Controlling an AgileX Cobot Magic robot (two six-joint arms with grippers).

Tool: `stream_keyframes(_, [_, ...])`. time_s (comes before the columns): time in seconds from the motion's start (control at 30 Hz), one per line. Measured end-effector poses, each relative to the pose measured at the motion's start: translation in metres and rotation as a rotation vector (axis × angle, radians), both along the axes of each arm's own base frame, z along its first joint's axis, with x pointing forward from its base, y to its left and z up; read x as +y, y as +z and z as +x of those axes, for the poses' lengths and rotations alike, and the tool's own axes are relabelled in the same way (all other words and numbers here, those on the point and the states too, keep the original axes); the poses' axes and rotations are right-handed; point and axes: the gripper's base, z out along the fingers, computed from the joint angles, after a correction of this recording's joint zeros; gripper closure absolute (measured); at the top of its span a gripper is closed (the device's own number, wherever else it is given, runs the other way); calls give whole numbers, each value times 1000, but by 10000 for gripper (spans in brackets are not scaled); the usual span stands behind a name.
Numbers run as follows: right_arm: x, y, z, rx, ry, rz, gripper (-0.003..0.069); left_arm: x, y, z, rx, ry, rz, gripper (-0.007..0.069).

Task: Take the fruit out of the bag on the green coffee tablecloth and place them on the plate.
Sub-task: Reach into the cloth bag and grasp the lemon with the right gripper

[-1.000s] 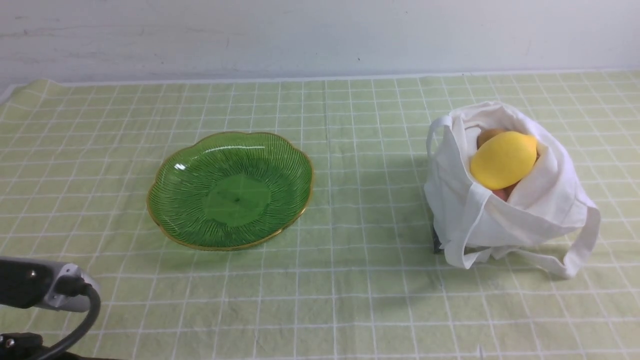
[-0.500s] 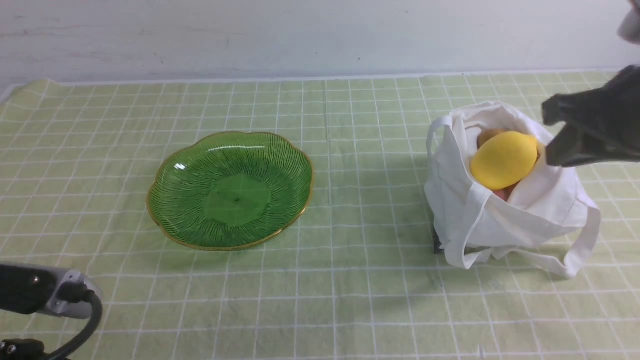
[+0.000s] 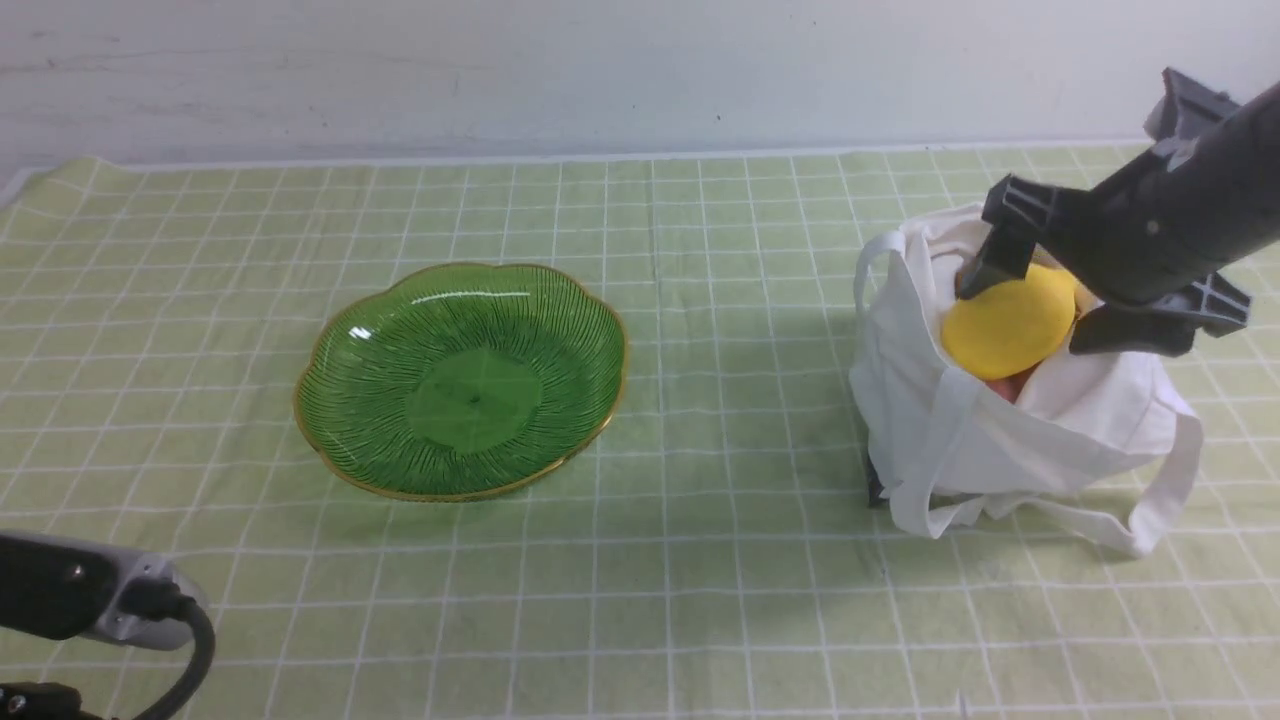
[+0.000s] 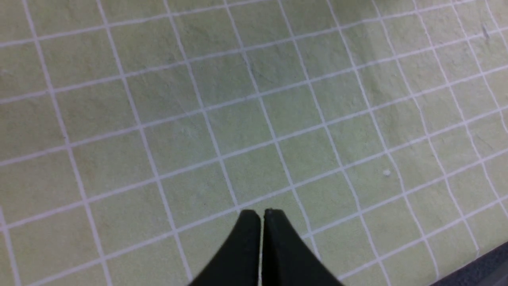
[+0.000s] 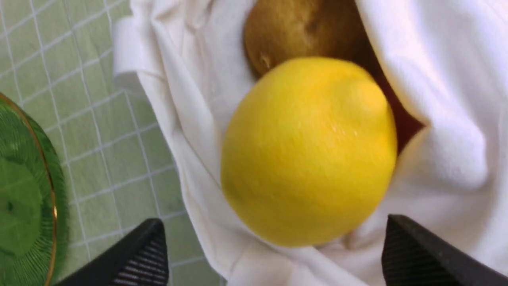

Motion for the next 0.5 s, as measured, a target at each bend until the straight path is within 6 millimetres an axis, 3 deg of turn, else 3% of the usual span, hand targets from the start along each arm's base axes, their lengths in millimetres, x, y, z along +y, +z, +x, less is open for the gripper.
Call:
stream_keyframes(0.3, [1, -28, 15, 57, -31, -2, -29, 1, 0, 0, -1, -1, 12, 632])
stream_keyframes(0.5, [0, -31, 22, 12, -59, 2, -23, 2, -1, 0, -1, -2, 30, 632])
